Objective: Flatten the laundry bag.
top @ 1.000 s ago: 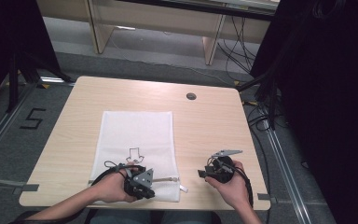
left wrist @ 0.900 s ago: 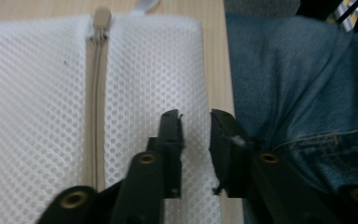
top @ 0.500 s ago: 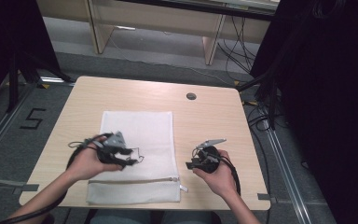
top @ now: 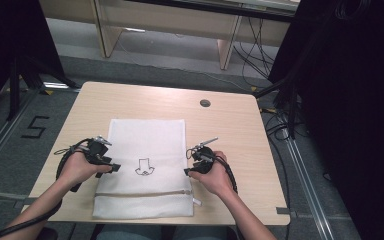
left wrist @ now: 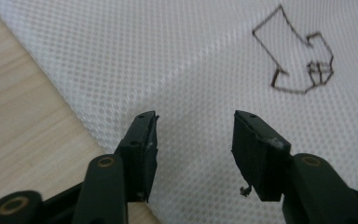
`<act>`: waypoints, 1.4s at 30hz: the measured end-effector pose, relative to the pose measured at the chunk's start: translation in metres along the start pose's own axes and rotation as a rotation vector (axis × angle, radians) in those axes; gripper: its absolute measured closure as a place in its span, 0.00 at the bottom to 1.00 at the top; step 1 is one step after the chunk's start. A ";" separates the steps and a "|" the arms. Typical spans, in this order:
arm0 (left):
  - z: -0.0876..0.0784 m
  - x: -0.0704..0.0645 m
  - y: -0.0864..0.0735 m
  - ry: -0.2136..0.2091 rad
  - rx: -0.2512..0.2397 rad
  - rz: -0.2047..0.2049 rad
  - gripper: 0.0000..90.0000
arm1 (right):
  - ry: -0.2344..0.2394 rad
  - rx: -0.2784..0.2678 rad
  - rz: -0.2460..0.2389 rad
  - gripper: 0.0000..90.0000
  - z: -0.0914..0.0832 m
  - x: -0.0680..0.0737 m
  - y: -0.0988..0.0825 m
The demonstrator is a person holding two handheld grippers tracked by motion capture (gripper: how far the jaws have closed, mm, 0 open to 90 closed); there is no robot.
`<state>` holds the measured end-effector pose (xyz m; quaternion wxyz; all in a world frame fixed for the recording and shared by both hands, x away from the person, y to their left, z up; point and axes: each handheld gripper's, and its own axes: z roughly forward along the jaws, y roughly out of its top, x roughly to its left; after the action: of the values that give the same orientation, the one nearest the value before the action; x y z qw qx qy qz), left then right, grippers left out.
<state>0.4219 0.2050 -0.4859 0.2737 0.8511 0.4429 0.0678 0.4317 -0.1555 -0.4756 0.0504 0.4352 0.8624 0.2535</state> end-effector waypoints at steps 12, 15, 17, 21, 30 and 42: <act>0.004 0.001 -0.002 -0.020 0.058 0.042 0.67 | -0.009 0.045 -0.034 0.75 0.016 0.011 0.005; 0.005 0.001 -0.002 -0.018 0.057 0.051 0.69 | -0.016 0.035 -0.042 0.81 0.017 0.010 0.004; 0.005 0.001 -0.002 -0.018 0.060 0.060 0.70 | -0.021 0.058 -0.011 0.83 0.015 0.011 0.003; 0.009 -0.006 0.000 -0.006 0.053 0.081 0.70 | -0.023 0.056 -0.043 0.92 0.013 0.010 0.002; 0.019 -0.016 0.010 -0.027 0.019 0.127 0.75 | -0.038 0.080 -0.001 1.00 0.001 0.000 -0.008; 0.045 -0.046 0.035 -0.015 -0.067 0.211 0.75 | -0.087 0.080 0.072 1.00 -0.019 -0.030 -0.032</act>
<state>0.4354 0.1345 -0.4994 0.2966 0.8839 0.3463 0.1043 0.4214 -0.2021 -0.4785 0.0611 0.4780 0.8528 0.2011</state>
